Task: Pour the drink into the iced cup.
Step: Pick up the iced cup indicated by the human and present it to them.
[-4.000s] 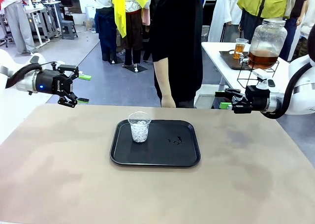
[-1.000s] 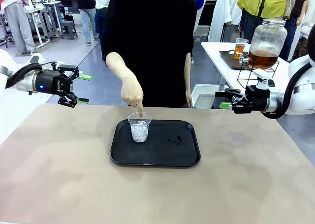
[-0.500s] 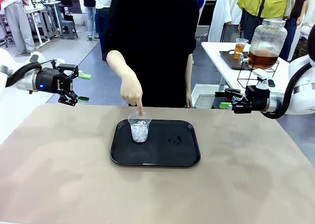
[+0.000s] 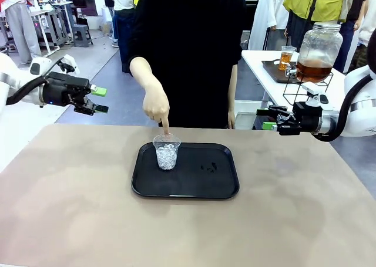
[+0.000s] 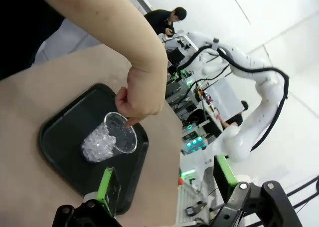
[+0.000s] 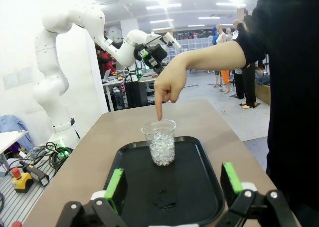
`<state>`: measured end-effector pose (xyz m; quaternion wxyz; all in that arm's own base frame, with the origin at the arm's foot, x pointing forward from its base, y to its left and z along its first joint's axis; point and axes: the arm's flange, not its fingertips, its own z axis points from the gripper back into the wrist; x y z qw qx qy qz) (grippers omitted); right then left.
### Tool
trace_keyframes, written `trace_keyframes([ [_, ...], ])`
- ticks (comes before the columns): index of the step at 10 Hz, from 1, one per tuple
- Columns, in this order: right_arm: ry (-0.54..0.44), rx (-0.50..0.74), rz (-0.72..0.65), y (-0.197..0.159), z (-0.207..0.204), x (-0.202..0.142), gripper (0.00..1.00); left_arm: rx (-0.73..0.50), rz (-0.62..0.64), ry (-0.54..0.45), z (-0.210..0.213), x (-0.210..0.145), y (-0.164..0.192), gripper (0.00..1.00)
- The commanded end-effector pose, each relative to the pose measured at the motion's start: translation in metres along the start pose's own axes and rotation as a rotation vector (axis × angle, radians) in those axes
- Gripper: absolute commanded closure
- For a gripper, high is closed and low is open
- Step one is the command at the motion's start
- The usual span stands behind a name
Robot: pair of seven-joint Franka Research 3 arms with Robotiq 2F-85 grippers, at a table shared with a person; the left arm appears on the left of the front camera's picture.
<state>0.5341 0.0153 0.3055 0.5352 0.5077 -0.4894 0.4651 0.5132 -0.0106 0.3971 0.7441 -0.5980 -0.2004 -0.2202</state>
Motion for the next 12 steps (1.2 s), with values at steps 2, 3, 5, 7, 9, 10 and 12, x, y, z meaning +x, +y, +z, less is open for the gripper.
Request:
trace_keyframes([
  [2, 0.0, 0.001, 0.007, -0.002, 0.0, 0.003, 0.0, 0.0, 0.0, 0.0, 0.0, 0.0, 0.0, 0.0],
  [3, 0.0, 0.001, 0.007, -0.002, 0.0, 0.003, 0.0, 0.0, 0.0, 0.0, 0.0, 0.0, 0.0, 0.0],
  [5, 0.0, 0.001, 0.007, -0.002, 0.0, 0.003, 0.0, 0.0, 0.0, 0.0, 0.0, 0.0, 0.0, 0.0],
  [7, 0.0, 0.001, 0.007, -0.002, 0.0, 0.003, 0.0, -0.02, -0.241, -0.018, -0.004, -0.005, 0.003, 0.0],
  [9, 0.0, 0.001, 0.007, -0.002, 0.0, 0.003, 0.0, -0.027, -0.521, -0.048, -0.011, -0.011, 0.007, 0.0],
  [10, 0.0, 0.001, 0.007, -0.002, 0.0, 0.003, 0.0, -0.022, -0.66, -0.05, -0.015, -0.016, 0.013, 0.0],
  [12, 0.0, 0.001, 0.007, -0.002, 0.0, 0.003, 0.0, 0.004, -0.875, -0.061, -0.024, -0.029, 0.017, 0.0],
])
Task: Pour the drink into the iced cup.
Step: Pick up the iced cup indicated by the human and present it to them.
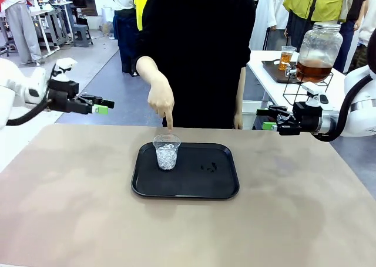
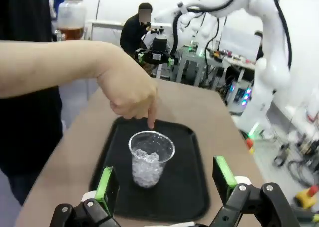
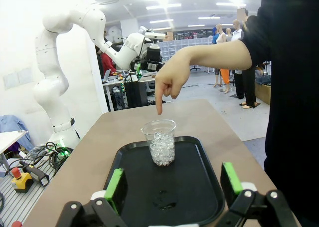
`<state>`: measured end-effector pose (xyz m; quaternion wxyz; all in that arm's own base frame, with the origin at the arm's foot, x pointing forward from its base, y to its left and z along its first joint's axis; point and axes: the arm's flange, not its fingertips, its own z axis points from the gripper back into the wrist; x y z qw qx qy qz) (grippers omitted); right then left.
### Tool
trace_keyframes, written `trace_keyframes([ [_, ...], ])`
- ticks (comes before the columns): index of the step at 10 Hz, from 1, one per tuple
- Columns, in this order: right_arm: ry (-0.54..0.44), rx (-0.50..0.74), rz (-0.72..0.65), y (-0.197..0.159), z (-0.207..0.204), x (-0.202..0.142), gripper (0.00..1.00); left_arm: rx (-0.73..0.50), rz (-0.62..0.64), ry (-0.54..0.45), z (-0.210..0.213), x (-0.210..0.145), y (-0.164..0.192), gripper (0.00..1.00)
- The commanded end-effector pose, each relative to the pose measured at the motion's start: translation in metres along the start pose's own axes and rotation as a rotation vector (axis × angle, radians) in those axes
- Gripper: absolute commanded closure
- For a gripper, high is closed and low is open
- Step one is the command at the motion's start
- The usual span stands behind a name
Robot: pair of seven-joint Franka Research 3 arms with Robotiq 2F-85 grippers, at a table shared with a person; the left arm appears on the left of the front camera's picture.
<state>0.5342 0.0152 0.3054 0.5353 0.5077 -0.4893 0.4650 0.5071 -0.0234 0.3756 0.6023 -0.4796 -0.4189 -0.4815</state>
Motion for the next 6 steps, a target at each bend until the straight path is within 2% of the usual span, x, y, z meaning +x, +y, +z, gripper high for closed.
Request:
trace_keyframes([
  [1, 0.0, 0.001, 0.007, -0.002, 0.0, 0.003, 0.0, 0.028, -0.147, -0.026, -0.012, -0.02, -0.009, 0.0],
  [2, 0.0, 0.001, 0.007, -0.002, 0.0, 0.003, 0.0, 0.058, -0.183, -0.032, -0.014, -0.026, -0.011, 0.0],
  [4, 0.0, 0.001, 0.007, -0.002, 0.0, 0.003, 0.0, 0.101, -0.177, -0.011, -0.013, -0.03, -0.015, 0.0],
  [5, 0.0, 0.001, 0.007, -0.002, 0.0, 0.003, 0.0, 0.037, -0.172, -0.004, -0.011, -0.028, -0.008, 0.0],
  [6, 0.0, 0.001, 0.007, -0.002, 0.0, 0.003, 0.0, 0.037, -0.172, -0.004, -0.011, -0.028, -0.008, 0.0],
])
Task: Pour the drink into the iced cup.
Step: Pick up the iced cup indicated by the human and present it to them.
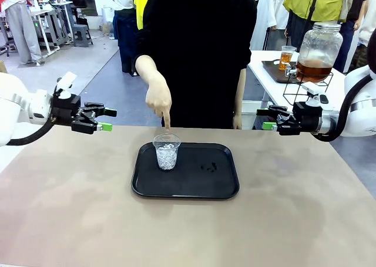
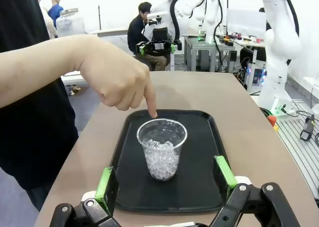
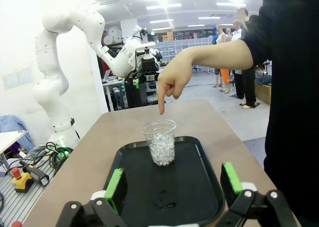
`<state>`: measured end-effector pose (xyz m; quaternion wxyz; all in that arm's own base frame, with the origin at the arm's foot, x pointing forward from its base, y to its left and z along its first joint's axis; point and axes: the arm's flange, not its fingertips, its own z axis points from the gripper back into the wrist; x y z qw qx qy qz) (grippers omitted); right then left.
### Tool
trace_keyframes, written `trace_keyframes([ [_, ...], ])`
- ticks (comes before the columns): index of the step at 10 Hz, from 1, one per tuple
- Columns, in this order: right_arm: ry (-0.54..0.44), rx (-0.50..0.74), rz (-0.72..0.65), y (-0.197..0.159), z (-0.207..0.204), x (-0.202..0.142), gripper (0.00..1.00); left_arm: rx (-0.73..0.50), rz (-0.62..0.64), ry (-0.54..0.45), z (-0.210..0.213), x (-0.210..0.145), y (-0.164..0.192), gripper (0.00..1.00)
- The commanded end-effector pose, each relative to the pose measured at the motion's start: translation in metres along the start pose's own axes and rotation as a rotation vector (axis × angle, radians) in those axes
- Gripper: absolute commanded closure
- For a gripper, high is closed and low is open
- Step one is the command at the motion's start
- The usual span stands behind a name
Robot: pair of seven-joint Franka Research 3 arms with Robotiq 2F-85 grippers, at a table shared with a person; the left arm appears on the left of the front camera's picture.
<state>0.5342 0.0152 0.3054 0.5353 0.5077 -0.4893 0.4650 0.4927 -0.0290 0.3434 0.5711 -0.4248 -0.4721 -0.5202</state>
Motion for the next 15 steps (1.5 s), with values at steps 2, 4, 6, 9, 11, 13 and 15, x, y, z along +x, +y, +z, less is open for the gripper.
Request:
trace_keyframes([
  [2, 0.0, 0.001, 0.007, -0.002, 0.0, 0.003, 0.0, -0.018, 0.002, -0.005, 0.0, 0.005, 0.001, 0.0],
  [4, 0.0, 0.001, 0.007, -0.002, 0.0, 0.003, 0.0, -0.016, -0.044, -0.02, -0.007, -0.009, 0.003, 0.0],
  [6, 0.0, 0.001, 0.007, -0.002, 0.0, 0.003, 0.0, -0.018, -0.105, -0.044, -0.024, -0.031, 0.007, 0.0],
  [9, 0.0, 0.001, 0.007, -0.002, 0.0, 0.003, 0.0, 0.0, -0.07, -0.07, -0.04, -0.048, 0.006, 0.0],
  [11, 0.0, 0.001, 0.007, -0.002, 0.0, 0.003, 0.0, 0.019, -0.036, -0.019, -0.055, -0.06, 0.006, 0.0],
  [13, 0.0, 0.001, 0.007, -0.002, 0.0, 0.003, 0.0, 0.023, -0.014, 0.012, -0.067, -0.068, 0.006, 0.0],
  [15, 0.0, 0.001, 0.007, -0.002, 0.0, 0.003, 0.0, 0.022, -0.004, 0.024, -0.076, -0.073, 0.006, 0.0],
])
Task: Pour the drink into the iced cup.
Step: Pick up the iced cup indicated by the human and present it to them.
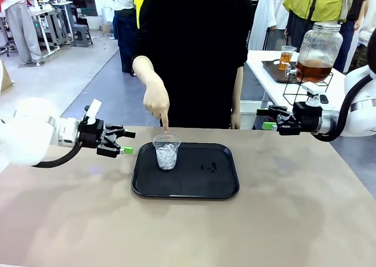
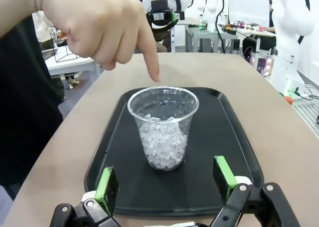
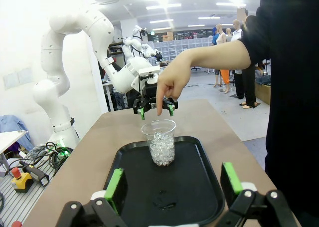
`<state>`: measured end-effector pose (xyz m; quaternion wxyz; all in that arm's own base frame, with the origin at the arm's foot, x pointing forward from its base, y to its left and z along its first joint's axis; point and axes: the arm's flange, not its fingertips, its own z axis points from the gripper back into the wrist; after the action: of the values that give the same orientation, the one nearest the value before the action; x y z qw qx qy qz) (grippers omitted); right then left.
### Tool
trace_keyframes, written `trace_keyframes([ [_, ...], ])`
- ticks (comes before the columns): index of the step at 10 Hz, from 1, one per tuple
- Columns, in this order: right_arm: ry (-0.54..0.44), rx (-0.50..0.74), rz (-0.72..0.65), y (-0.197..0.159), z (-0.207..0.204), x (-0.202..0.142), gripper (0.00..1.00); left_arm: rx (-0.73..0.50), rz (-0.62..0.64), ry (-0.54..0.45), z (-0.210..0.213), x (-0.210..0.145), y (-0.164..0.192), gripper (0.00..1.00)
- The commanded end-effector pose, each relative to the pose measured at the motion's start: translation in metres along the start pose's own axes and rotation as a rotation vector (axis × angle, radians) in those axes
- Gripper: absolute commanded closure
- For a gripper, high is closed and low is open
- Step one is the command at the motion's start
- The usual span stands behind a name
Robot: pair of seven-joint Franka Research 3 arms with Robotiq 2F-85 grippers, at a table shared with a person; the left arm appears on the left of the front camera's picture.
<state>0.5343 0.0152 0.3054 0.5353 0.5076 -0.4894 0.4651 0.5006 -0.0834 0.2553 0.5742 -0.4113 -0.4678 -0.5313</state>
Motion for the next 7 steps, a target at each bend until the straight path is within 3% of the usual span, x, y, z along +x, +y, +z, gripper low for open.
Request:
trace_keyframes([
  [1, 0.0, 0.001, 0.007, -0.0016, 0.0, 0.003, 0.0, 0.017, 0.019, -0.004, -0.008, 0.0017, 0.0042, 0.0],
  [7, 0.0, 0.001, 0.007, -0.0016, 0.0, 0.003, 0.0, -0.005, 0.005, 0.01, -0.0059, -0.0002, -0.0007, 0.0],
])
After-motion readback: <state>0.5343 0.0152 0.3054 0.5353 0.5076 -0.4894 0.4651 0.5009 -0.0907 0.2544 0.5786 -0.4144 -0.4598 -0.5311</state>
